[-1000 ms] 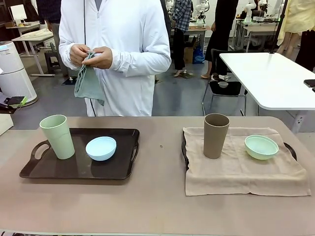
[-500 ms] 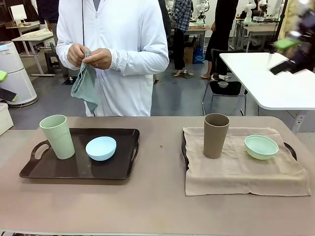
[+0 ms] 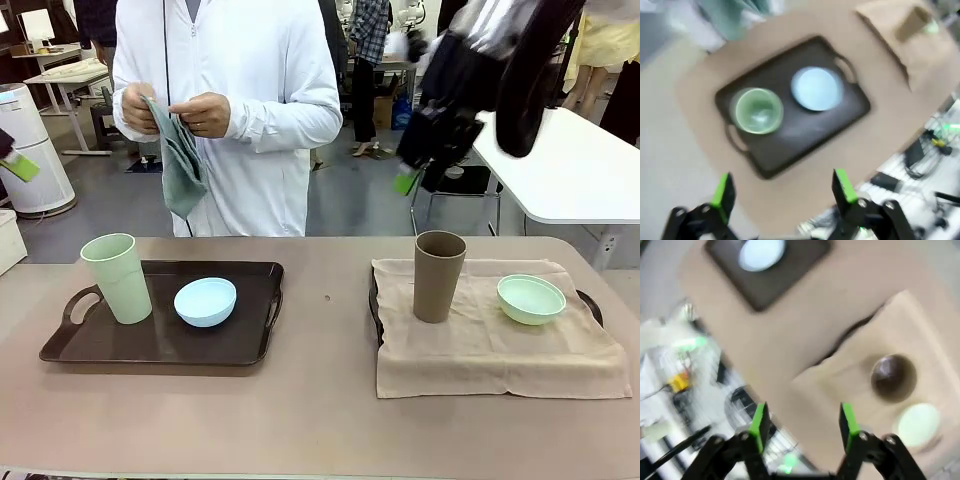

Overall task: Set up a tray with a mat and arrange the tableware.
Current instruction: Pick up the Picnic Bowl and Reusable plastic cup from the Handle tray in front of the human's position and hold them in the air.

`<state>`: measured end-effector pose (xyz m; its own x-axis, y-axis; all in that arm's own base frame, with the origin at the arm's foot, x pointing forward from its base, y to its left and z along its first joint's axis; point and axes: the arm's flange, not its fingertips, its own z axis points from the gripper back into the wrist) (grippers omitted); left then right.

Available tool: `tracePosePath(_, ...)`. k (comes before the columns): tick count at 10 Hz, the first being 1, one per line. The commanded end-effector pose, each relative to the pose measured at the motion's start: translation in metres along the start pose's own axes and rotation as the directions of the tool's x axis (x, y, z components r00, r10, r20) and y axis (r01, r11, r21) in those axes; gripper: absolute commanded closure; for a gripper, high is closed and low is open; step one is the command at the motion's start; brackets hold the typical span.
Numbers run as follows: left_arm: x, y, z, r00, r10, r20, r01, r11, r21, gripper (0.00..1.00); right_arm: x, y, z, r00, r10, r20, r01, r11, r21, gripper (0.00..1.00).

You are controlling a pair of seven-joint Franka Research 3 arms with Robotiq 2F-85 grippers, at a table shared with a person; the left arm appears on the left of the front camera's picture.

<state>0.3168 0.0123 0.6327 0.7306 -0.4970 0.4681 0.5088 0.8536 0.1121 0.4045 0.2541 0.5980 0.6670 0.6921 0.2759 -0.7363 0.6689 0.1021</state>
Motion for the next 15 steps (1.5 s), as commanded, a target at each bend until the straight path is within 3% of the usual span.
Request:
tracePosePath(1, -0.009, 0.001, -0.024, 0.995, 0.067, -0.067, -0.036, 0.921, 0.387, 0.0, -0.015, -0.009, -0.007, 0.998, -0.032, 0.049, 0.034, 0.998, -0.044, 0.27)
tracePosePath(2, 0.0, 0.0, 0.0, 1.0, 0.0, 0.0, 0.0, 1.0, 0.0, 0.0, 0.0, 0.0, 0.0, 1.0, 0.0, 0.0, 0.0, 1.0, 0.0, 0.27)
tracePosePath(5, 0.0, 0.0, 0.0, 1.0, 0.0, 0.0, 0.0, 1.0, 0.0, 0.0, 0.002, -0.002, -0.007, 1.0, 0.023, 0.02, -0.022, 0.999, -0.044, 0.27)
tracePosePath(6, -0.001, 0.0, -0.011, 1.0, -0.028, 0.005, 0.027, 0.998, 0.051, 0.0, 0.0, -0.008, -0.013, 0.993, 0.122, -0.012, -0.122, 0.991, -0.049, 0.27)
tracePosePath(7, 0.025, 0.004, -0.024, 0.999, -0.037, -0.035, 0.039, 0.998, 0.056, 0.0, 0.032, 0.0, -0.03, 0.97, 0.236, -0.058, -0.239, 0.97, -0.052, 0.27)
tracePosePath(9, 0.045, 0.008, -0.048, 0.973, -0.23, -0.023, 0.228, 0.971, -0.077, 0.0, 0.089, 0.02, -0.067, 0.912, 0.408, -0.051, -0.405, 0.913, 0.053, 0.27)
tracePosePath(10, 0.043, 0.016, -0.053, 0.947, -0.316, 0.048, 0.32, 0.925, -0.206, 0.0, 0.111, 0.032, -0.084, 0.879, 0.477, -0.014, -0.471, 0.872, 0.136, 0.27)
tracePosePath(11, 0.036, 0.031, -0.05, 0.877, -0.456, 0.149, 0.479, 0.806, -0.348, 0.0, 0.126, 0.045, -0.097, 0.848, 0.526, 0.06, -0.524, 0.818, 0.238, 0.27)
tracePosePath(12, 0.031, 0.051, -0.049, 0.874, -0.458, 0.159, 0.482, 0.782, -0.396, 0.0, 0.133, 0.055, -0.103, 0.829, 0.552, 0.088, -0.551, 0.782, 0.29, 0.27)
tracePosePath(13, 0.045, 0.002, -0.063, 0.944, -0.326, 0.043, 0.328, 0.928, -0.178, 0.0, 0.106, 0.051, -0.101, 0.881, 0.473, 0.003, -0.468, 0.873, 0.137, 0.27)
tracePosePath(15, 0.045, 0.002, -0.063, 0.944, -0.326, 0.043, 0.328, 0.928, -0.178, 0.0, 0.106, 0.051, -0.101, 0.881, 0.473, 0.003, -0.468, 0.873, 0.137, 0.27)
